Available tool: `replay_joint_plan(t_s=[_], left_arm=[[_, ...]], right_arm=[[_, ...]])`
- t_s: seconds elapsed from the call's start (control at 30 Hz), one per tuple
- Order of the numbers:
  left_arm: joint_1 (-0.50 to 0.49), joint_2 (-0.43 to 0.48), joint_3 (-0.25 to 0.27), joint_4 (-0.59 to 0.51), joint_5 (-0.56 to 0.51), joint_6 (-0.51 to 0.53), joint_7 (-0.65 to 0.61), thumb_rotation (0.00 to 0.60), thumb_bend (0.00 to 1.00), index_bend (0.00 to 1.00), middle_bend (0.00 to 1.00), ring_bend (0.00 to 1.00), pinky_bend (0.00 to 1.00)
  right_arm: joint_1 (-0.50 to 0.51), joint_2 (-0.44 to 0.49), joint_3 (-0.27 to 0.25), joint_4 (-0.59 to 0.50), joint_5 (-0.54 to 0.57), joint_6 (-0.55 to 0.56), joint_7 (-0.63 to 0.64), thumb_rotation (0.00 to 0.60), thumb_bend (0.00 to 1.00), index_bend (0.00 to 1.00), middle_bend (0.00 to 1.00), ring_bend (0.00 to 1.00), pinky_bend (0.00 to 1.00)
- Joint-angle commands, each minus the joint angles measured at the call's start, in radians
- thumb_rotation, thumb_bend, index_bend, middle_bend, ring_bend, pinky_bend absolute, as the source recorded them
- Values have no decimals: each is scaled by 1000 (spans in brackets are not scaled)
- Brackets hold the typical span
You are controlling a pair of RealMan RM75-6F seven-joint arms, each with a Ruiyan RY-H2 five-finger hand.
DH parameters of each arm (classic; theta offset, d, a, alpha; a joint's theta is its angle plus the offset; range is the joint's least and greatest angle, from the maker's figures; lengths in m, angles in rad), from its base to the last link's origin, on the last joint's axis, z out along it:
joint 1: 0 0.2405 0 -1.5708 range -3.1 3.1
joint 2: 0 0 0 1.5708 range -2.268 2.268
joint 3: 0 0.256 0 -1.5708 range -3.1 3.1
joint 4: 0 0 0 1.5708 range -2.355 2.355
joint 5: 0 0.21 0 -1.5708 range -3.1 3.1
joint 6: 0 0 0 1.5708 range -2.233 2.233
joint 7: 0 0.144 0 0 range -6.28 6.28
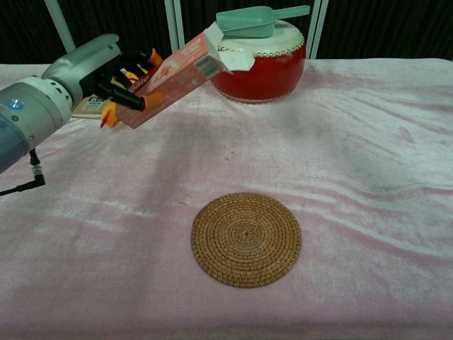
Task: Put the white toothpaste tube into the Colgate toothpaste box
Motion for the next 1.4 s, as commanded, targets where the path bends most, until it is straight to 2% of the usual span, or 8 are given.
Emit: replay_joint_plan(t_s=[0.03,0.23,0.4,0.73,0.83,1.0,1.23,1.4], left_arm=[[32,37,48,-2,-25,-35,39,600,414,373,326,252,371],[59,58,88,19,-59,-73,83,600,355,353,299,242,360],[70,67,95,21,-79,-75,131,600,221,282,215,152,261],[136,152,87,-124,-78,27,170,600,168,171,95,56,131],[183,230,111,-191,-17,89,156,600,156,146,69,29,94],[271,356,178,-232,111,195,114,600,14,35,8,0,21],[415,502,268,-227,245,359,31,600,8,14,0,0,1],[479,533,284,-197,280,429,-35,600,8,5,0,0,0]], right_arm=[[-21,-9,-12,2,13,13,19,600,285,40,111,96,232],[-62,-15,-30,-11,35,28,47,600,285,41,111,93,219],[-94,-15,-52,-24,50,31,57,600,285,41,111,89,219],[-184,8,-97,-79,87,47,136,600,283,41,111,86,200],[-240,41,-129,-125,96,61,198,600,237,35,105,76,198],[-330,112,-177,-218,132,68,303,600,125,0,15,7,144],[-455,228,-238,-318,147,117,420,600,118,0,0,0,123],[-509,246,-252,-313,137,163,461,600,118,0,0,0,123]])
